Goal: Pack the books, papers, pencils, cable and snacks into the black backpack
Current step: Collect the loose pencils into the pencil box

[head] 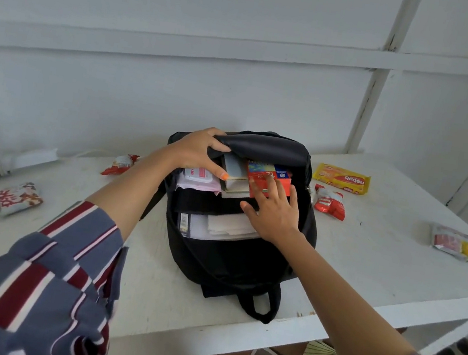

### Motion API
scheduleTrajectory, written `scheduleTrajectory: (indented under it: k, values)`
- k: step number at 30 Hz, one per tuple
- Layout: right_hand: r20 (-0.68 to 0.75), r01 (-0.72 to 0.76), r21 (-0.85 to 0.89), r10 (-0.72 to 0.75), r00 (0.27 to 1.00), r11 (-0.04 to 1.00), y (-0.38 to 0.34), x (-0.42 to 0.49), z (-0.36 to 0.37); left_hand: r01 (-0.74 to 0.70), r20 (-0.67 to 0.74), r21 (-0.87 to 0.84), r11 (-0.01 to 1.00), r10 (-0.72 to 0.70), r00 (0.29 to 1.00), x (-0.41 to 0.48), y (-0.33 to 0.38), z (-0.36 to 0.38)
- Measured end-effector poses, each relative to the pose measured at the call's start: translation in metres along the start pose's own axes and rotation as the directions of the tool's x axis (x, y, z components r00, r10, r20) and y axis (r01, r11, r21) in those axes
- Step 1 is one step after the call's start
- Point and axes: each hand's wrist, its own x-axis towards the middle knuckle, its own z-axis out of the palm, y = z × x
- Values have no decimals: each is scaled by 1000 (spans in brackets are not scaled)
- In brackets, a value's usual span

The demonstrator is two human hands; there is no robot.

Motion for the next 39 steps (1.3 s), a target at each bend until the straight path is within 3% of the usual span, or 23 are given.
scheduleTrajectory:
  k: [27,33,39]
  values:
    - [45,37,67,-40,998,997,20,26,2,35,-8,10,999,-35,999,-2,0,5]
    - [-56,92,152,-85,995,984,24,2,-6,-14,87,77,997,7,996,-18,-6,25]
    - [58,47,351,-71,996,935,17,-26,-15,-80,84,337,938,54,995,-40,-9,55]
